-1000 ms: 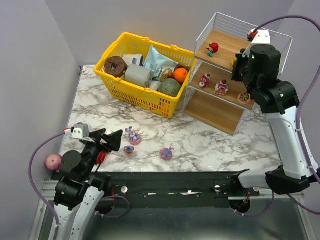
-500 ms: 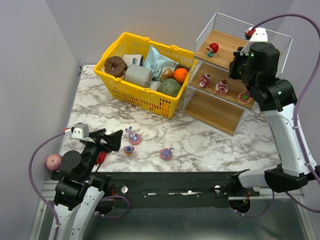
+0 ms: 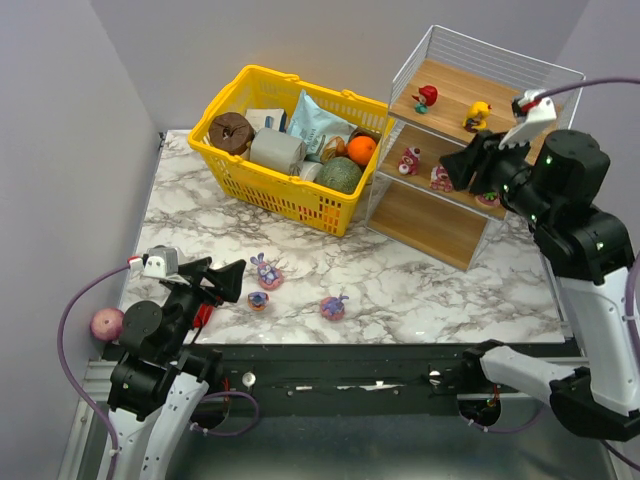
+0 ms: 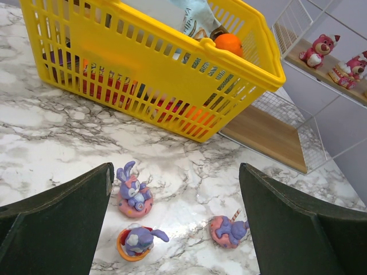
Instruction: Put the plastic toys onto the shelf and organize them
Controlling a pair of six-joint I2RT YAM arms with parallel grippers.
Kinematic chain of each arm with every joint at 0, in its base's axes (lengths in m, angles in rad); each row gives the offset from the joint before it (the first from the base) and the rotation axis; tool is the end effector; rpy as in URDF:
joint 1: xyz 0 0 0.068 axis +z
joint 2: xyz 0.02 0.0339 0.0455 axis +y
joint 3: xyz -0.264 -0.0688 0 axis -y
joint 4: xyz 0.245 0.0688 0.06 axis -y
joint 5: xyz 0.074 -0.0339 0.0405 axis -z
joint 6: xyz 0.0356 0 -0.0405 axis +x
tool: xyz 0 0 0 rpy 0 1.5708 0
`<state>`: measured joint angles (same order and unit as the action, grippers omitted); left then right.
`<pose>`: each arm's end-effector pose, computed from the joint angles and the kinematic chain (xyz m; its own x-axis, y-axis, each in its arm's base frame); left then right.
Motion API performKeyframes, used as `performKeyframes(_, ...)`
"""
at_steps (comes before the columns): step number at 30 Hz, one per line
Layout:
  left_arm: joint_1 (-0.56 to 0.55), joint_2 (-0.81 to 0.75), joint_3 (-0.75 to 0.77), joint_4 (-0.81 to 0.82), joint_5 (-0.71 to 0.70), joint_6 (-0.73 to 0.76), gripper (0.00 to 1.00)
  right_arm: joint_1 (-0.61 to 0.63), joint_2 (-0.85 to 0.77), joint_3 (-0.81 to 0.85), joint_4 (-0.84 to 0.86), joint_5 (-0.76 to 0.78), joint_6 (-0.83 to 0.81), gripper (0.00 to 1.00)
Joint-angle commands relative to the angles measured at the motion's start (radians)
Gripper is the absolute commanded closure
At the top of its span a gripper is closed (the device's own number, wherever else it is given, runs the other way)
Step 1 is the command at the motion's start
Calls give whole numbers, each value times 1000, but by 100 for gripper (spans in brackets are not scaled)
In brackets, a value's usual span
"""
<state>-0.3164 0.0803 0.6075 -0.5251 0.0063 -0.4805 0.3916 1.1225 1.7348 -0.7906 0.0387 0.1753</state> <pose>0.0455 -0.0151 0.3100 -0.1448 -0.4389 -0.8868 0.2821 0.8407 -0.4622 0.1664 0.0672 0.5219 -0.2218 0.0970 -0.9703 -0.3123 0.9356 0.1649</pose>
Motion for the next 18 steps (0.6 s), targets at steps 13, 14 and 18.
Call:
performKeyframes(13, -3, 30, 0, -7, -12, -3, 1, 367, -230, -699, 338, 93, 159, 23)
performKeyframes(14, -3, 30, 0, -7, -12, -3, 1, 394, -228, -727, 379, 107, 162, 22)
performKeyframes(18, -3, 29, -2, -6, -12, -3, 1, 521, -207, -889, 514, 141, 174, 14)
